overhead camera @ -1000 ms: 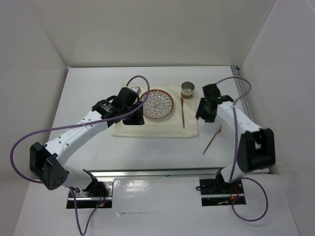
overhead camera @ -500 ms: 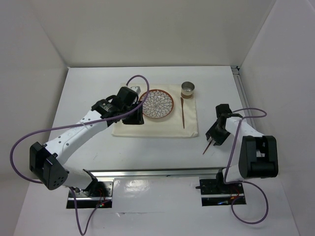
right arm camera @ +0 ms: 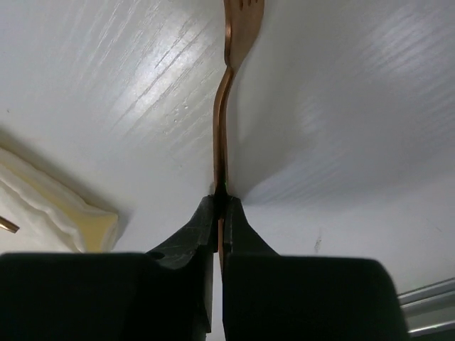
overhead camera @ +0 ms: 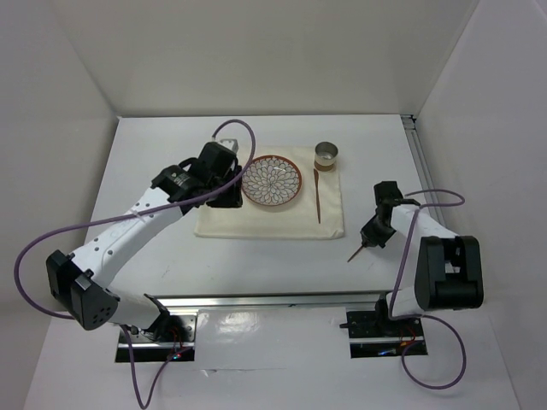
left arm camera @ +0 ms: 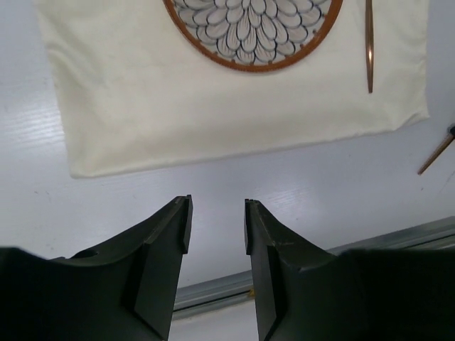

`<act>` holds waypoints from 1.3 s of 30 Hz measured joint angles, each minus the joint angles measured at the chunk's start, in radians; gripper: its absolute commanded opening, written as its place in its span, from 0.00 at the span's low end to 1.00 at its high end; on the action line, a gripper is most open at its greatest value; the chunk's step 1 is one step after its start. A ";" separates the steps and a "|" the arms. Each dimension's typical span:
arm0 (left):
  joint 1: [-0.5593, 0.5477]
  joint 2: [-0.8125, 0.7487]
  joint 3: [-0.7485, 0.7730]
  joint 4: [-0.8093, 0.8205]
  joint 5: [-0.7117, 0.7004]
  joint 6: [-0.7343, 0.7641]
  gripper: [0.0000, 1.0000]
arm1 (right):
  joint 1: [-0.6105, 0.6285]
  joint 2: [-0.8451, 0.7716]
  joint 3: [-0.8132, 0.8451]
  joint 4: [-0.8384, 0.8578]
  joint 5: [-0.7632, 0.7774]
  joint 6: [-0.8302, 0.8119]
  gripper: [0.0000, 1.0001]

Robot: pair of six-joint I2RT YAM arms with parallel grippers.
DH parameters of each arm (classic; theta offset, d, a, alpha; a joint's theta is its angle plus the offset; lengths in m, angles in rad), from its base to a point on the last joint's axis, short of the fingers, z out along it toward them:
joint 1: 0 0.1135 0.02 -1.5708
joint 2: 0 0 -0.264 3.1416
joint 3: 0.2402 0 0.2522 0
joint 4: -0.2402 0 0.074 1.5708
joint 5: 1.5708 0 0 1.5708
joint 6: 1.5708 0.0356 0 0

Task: Set the dinner table for one person

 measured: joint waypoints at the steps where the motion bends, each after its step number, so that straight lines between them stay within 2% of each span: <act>1: 0.003 -0.002 0.027 -0.013 -0.016 0.004 0.52 | 0.008 -0.020 -0.004 -0.002 0.014 0.000 0.00; 5: 0.027 -0.037 0.108 -0.031 -0.054 0.024 0.52 | 0.062 -0.163 0.017 -0.011 0.051 -0.029 0.00; 8: 0.045 -0.089 0.140 -0.043 -0.075 0.021 0.52 | 0.163 -0.253 0.118 0.012 0.001 -0.082 0.00; 9: 0.048 -0.107 0.148 -0.049 -0.085 0.017 0.48 | 0.205 -0.242 0.184 0.014 -0.019 -0.096 0.00; 13: 0.051 -0.186 0.154 -0.052 -0.110 -0.006 0.43 | 0.397 -0.020 0.509 0.053 -0.087 -0.143 0.00; 18: 0.051 -0.305 0.137 -0.034 -0.130 -0.010 0.40 | 0.650 0.410 0.938 0.100 -0.150 -0.195 0.00; 25: 0.051 -0.369 0.130 -0.025 -0.142 -0.011 0.40 | 0.761 0.830 1.400 0.056 -0.170 -0.188 0.00; 29: 0.051 -0.362 0.124 -0.039 -0.135 -0.011 0.40 | 0.766 0.957 1.498 0.027 -0.153 -0.145 0.00; 39: 0.051 -0.360 0.085 -0.068 -0.124 -0.011 0.41 | 0.766 1.059 1.502 0.001 -0.115 -0.078 0.00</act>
